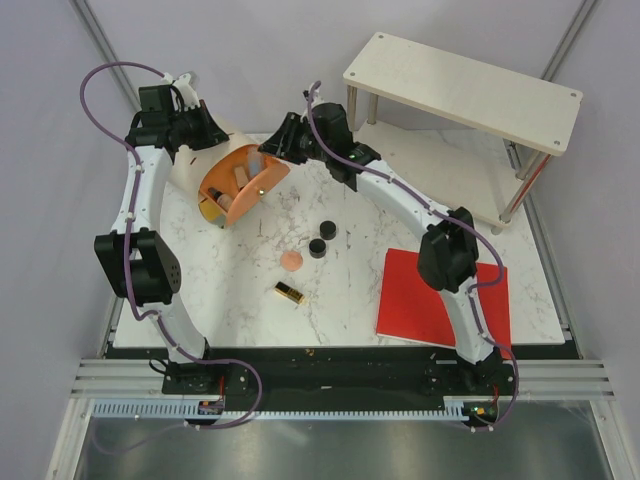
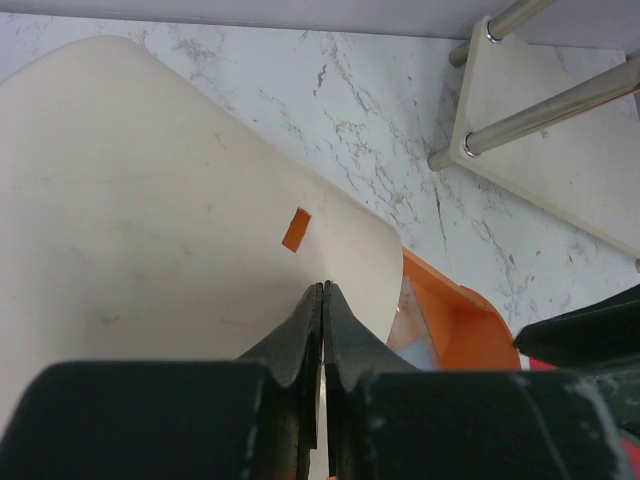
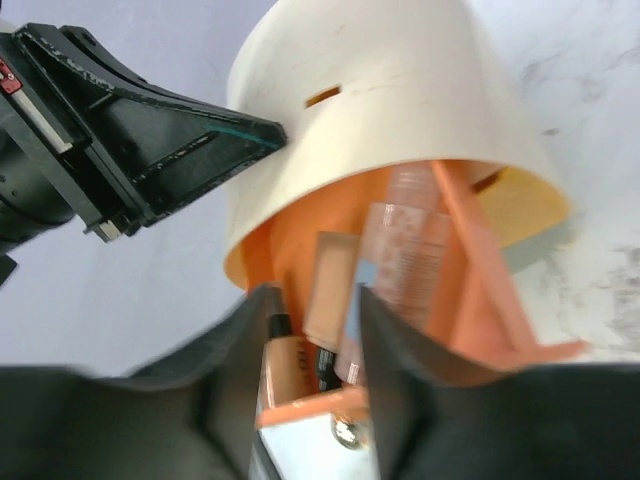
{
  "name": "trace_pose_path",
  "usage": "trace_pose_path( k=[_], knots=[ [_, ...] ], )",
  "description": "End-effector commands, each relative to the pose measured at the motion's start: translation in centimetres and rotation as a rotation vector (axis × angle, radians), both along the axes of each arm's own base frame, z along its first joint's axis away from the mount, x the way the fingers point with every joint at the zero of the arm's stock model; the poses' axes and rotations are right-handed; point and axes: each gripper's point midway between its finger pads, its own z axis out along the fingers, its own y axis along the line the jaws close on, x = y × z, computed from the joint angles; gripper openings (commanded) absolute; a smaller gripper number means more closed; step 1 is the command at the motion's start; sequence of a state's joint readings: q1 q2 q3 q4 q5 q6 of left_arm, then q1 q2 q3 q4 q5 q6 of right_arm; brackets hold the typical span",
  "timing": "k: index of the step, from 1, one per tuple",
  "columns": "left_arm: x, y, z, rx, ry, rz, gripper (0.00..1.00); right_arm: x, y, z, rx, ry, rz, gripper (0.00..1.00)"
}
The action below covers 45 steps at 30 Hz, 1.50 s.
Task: Organize the makeup
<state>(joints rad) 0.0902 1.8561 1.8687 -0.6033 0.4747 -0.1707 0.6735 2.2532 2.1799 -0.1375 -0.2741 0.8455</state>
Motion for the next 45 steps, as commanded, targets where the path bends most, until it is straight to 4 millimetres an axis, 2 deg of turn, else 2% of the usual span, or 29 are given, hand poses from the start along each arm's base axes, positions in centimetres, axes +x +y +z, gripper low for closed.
trace_pose_path(
  k=[1, 2, 5, 10, 16, 20, 22, 32, 38, 41, 43, 44, 45],
  knots=[
    [-2.9, 0.9, -6.9, 0.004, 0.278, 0.038, 0.07, 0.1, -4.7, 5.3, 0.003, -0.104, -0.053, 0.31],
    [-2.9, 0.9, -6.9, 0.003, 0.278, 0.037, 0.07, -0.4, -5.0, 4.6, -0.010, -0.084, -0.034, 0.18],
    [-2.8, 0.9, -7.0, 0.003, 0.281, 0.037, 0.07, -1.5, -5.0, 2.4, -0.030, -0.019, 0.005, 0.00],
    [-2.7, 0.9, -6.8, 0.003, 0.280, 0.037, 0.07, -4.2, -4.5, -1.3, -0.035, 0.117, 0.115, 0.00],
    [-2.7, 0.9, -6.9, 0.004, 0.283, 0.038, 0.07, -5.8, -4.5, -3.1, -0.026, 0.169, 0.171, 0.00],
    [-2.8, 0.9, -7.0, 0.003, 0.286, 0.038, 0.07, -6.2, -3.8, -3.5, 0.003, 0.193, 0.212, 0.00],
    [-2.8, 0.9, -7.0, 0.004, 0.287, 0.037, 0.07, -5.8, -3.2, -3.6, 0.030, 0.193, 0.222, 0.00],
    [-2.8, 1.0, -7.0, 0.005, 0.287, 0.040, 0.07, -4.6, 1.4, -3.8, 0.122, 0.243, 0.282, 0.00],
    [-3.0, 1.1, -7.2, 0.007, 0.293, 0.042, 0.07, -4.0, 4.6, -0.8, 0.280, 0.215, 0.336, 0.00],
    [-3.0, 1.1, -7.3, 0.010, 0.294, 0.041, 0.07, -4.1, 6.0, -0.6, 0.334, 0.245, 0.353, 0.00],
    [-3.1, 1.1, -7.5, 0.011, 0.300, 0.041, 0.07, -4.2, 6.8, -1.4, 0.345, 0.269, 0.349, 0.00],
    [-3.1, 1.2, -7.5, 0.010, 0.298, 0.042, 0.07, -4.1, 6.9, -1.2, 0.368, 0.281, 0.345, 0.00],
    [-3.2, 1.1, -7.6, 0.011, 0.301, 0.041, 0.07, -4.1, 7.2, -2.1, 0.368, 0.296, 0.339, 0.00]
  ],
)
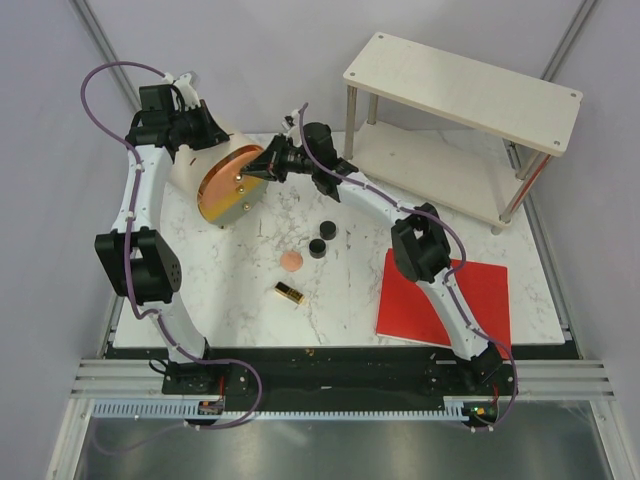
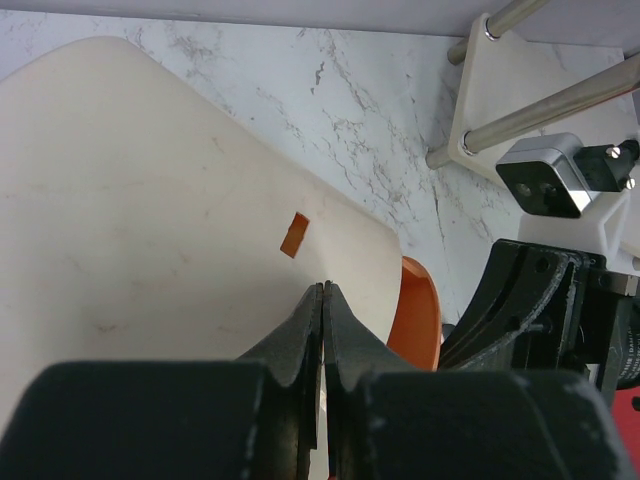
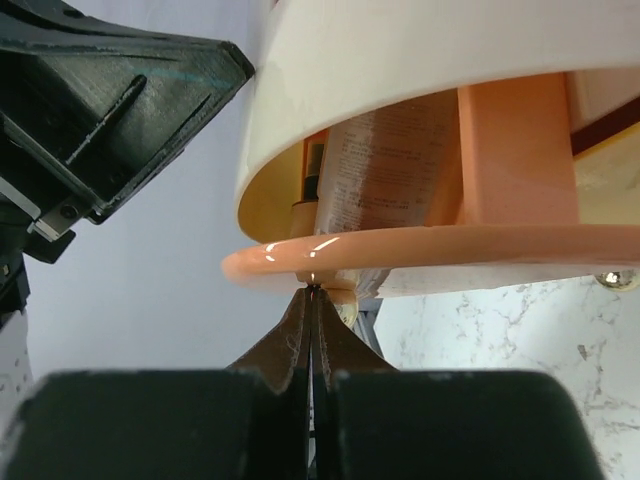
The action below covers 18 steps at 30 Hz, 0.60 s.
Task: Organize the makeup
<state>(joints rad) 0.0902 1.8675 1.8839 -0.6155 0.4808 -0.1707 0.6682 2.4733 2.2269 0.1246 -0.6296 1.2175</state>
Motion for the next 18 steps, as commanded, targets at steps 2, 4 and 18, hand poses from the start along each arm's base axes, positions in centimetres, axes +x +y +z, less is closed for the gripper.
trace_pose_path(
  k=[2, 4, 18],
  knots=[
    [-3.3, 1.2, -7.5, 0.018, 0.293, 0.046, 0.07, -1.4, 2.6, 2.4, 0.124, 0.021, 0.021, 0.00],
    [-3.3, 1.3, -7.6, 0.020, 0.294, 0.048, 0.07, -1.3, 2.6, 2.3, 0.125, 0.022, 0.011, 0.00],
    [-3.4, 1.2, -7.5, 0.015, 0.295, 0.045, 0.07, -0.8, 3.6, 0.2, 0.068, 0.054, -0.023, 0.00]
  ],
)
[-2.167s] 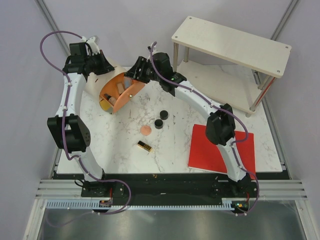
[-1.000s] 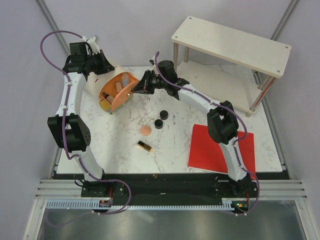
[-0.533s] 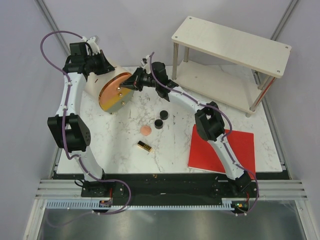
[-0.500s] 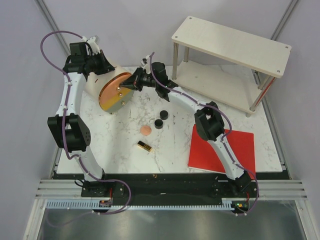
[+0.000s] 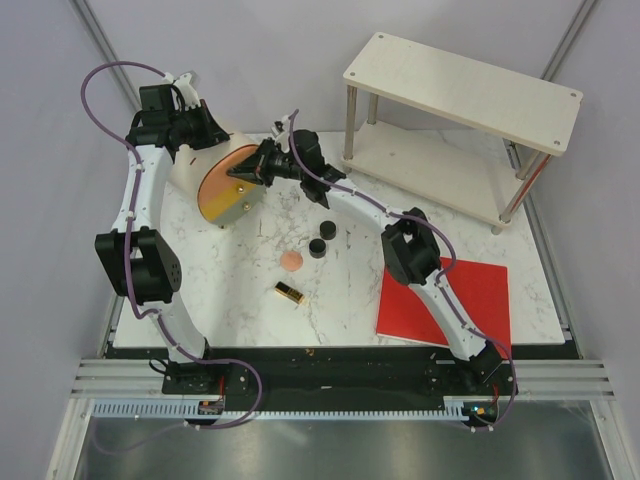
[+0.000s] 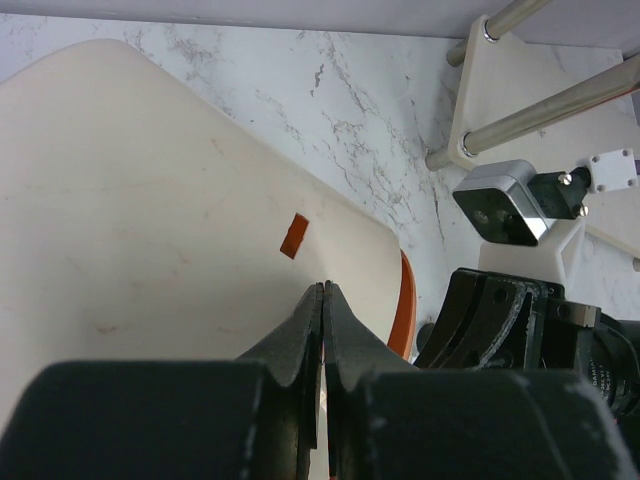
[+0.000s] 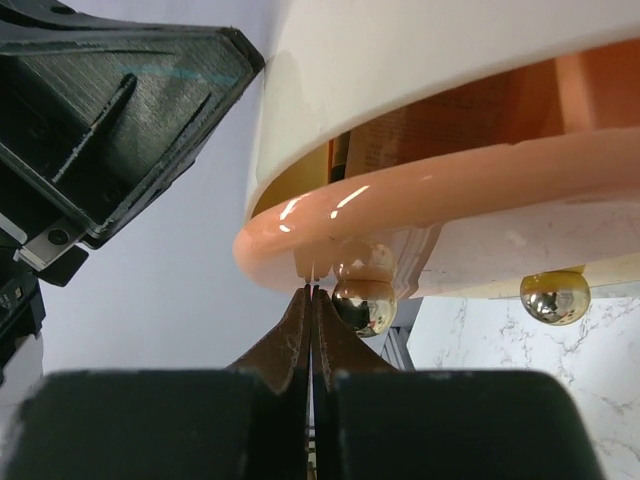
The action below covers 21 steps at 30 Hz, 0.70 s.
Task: Organize the makeup
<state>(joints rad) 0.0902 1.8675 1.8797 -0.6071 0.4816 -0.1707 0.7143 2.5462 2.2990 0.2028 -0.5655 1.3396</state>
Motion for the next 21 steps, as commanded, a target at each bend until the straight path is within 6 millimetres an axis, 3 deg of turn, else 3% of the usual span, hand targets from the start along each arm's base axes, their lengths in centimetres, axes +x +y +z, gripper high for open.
trace_pose_path(
  k=[1, 13, 21],
  knots=[
    [-3.5, 1.2, -7.5, 0.016, 0.299, 0.046, 0.07, -0.4, 0.6, -0.2, -0.015, -0.009, 0.000, 0.00],
    [-3.5, 1.2, -7.4, 0.015, 0.298, 0.047, 0.07, 0.5, -4.0, 3.3, -0.032, -0.080, -0.081, 0.00],
    [-3.5, 1.0, -7.2, 0.007, 0.295, 0.040, 0.07, -0.6, -4.6, -0.2, -0.085, 0.001, -0.045, 0.00]
  ],
)
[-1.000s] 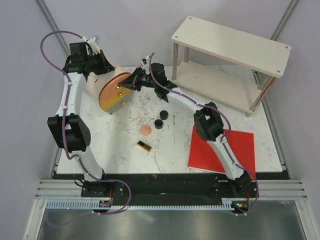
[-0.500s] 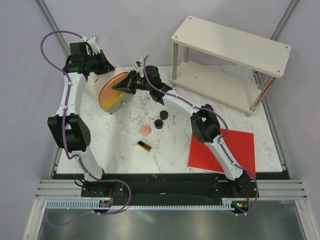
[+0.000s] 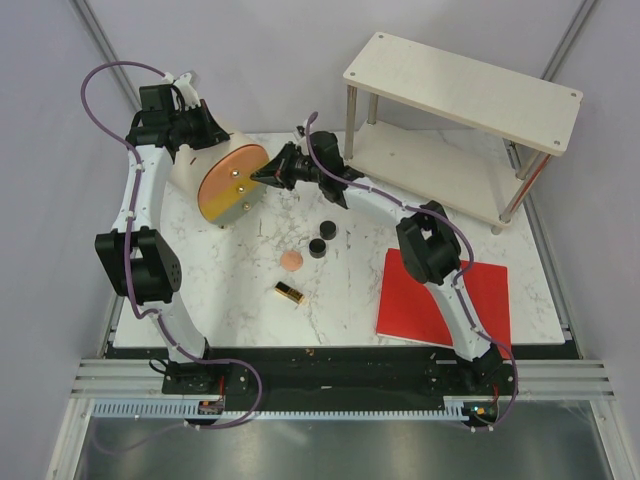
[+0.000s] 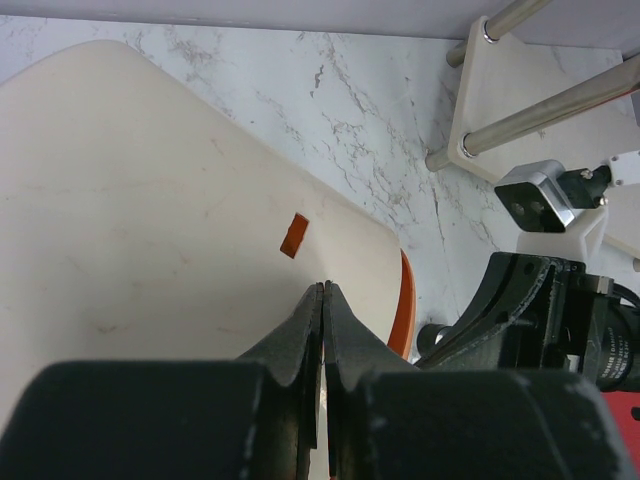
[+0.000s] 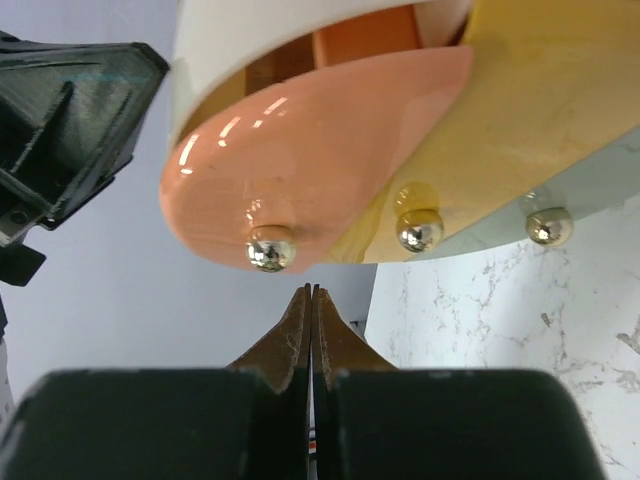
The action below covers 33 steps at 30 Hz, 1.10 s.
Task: Organize the makeup
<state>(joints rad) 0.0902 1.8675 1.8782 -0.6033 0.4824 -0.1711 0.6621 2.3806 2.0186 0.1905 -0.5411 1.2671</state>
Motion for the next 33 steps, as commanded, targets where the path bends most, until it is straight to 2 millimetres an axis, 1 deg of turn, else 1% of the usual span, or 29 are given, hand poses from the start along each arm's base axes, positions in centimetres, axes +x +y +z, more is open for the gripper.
trace_pose_path(
  k=[1, 5, 7, 14, 17, 23, 26, 27, 28, 30, 32, 33],
  knots=[
    [-3.5, 1.0, -7.2, 0.009, 0.296, 0.040, 0.07, -1.3, 0.0, 1.6, 0.017, -0.016, 0.028, 0.00],
    [-3.6, 1.0, -7.3, 0.011, 0.297, 0.040, 0.08, -1.2, 0.5, 0.9, 0.020, 0.005, 0.035, 0.00],
    [-3.7, 1.0, -7.4, 0.008, 0.301, 0.040, 0.07, -0.8, 1.0, 0.7, 0.029, 0.009, 0.034, 0.00],
    [-3.7, 1.0, -7.3, 0.010, 0.299, 0.039, 0.08, -0.2, 2.7, 1.1, 0.086, 0.017, 0.042, 0.00],
    [-3.7, 1.0, -7.4, 0.011, 0.300, 0.040, 0.08, 0.2, 3.1, 0.3, 0.092, 0.046, 0.022, 0.00],
    [-3.8, 1.1, -7.5, 0.016, 0.304, 0.040, 0.08, 1.3, 4.2, 0.9, 0.150, 0.041, 0.001, 0.03],
    [-3.9, 1.2, -7.5, 0.019, 0.306, 0.042, 0.08, 1.9, 4.4, 1.3, 0.175, 0.044, -0.015, 0.03],
    [-3.9, 1.2, -7.5, 0.020, 0.306, 0.044, 0.08, 2.1, 4.5, 0.9, 0.179, 0.051, -0.020, 0.03],
    [-3.9, 1.2, -7.6, 0.020, 0.308, 0.044, 0.08, 2.2, 4.6, 1.6, 0.192, 0.040, -0.017, 0.03],
    [-3.9, 1.3, -7.6, 0.020, 0.308, 0.046, 0.08, 1.9, 4.7, 1.8, 0.194, 0.039, -0.004, 0.03],
    [-3.9, 1.2, -7.7, 0.019, 0.311, 0.043, 0.08, 1.6, 4.6, 1.2, 0.182, 0.051, 0.002, 0.02],
    [-3.9, 1.2, -7.7, 0.017, 0.310, 0.043, 0.08, 1.2, 4.4, 2.1, 0.187, 0.046, 0.012, 0.02]
  ],
)
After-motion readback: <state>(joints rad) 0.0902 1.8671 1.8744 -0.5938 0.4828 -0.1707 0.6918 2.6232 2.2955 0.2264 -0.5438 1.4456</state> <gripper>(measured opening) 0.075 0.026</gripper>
